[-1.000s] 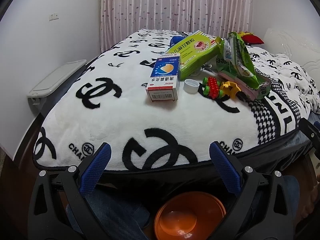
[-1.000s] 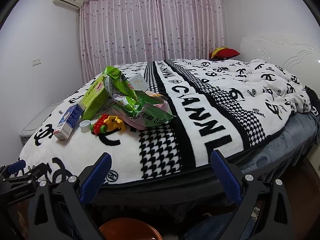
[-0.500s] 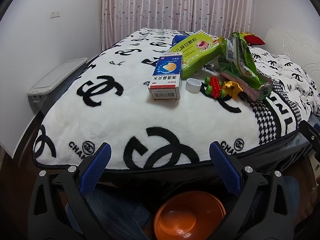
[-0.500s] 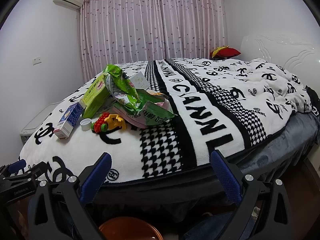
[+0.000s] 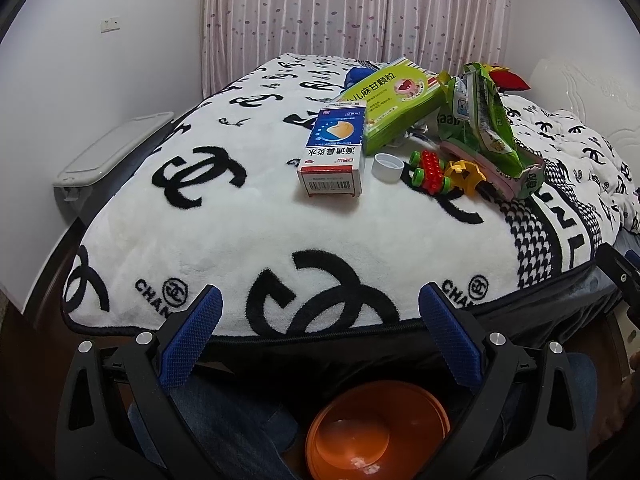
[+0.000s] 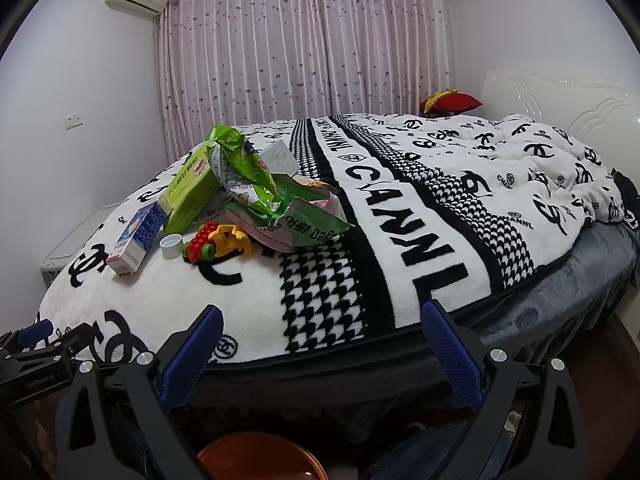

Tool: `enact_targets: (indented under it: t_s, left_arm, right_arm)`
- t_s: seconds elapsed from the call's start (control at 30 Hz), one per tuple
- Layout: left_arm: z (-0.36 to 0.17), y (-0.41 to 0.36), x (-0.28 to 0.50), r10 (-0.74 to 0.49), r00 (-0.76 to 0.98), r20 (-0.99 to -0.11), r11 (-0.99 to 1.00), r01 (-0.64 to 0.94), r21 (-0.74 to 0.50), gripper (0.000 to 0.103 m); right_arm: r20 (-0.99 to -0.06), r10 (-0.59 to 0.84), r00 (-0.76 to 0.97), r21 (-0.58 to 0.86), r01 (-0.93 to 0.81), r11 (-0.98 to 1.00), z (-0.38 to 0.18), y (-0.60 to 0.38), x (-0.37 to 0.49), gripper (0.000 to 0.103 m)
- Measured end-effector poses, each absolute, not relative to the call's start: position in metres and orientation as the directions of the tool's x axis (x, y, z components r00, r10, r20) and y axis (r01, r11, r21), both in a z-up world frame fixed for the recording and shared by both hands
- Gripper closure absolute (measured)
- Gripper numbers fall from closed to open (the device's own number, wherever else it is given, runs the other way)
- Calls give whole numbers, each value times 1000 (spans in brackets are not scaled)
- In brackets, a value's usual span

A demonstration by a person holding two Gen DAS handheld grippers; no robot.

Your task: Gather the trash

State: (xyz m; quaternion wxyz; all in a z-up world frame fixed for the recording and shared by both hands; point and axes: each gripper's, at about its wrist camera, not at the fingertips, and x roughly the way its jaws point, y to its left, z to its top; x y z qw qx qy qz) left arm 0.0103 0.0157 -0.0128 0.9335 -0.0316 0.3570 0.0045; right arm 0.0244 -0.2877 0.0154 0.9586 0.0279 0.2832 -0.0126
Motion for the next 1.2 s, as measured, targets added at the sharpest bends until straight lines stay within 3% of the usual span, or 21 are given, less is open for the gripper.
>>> enact_targets:
  t_s: [0.7, 1.2]
  left_arm:
    - [-14, 18, 24, -46, 741, -670, 996, -15, -86, 7]
    - [-15, 31, 140, -154, 762, -629, 982, 45, -185, 7]
  right_arm:
    - [-551, -8, 834, 48, 41, 998, 12, -288, 26, 5]
    - [-571, -14, 821, 36, 42, 998, 3, -288, 32, 5]
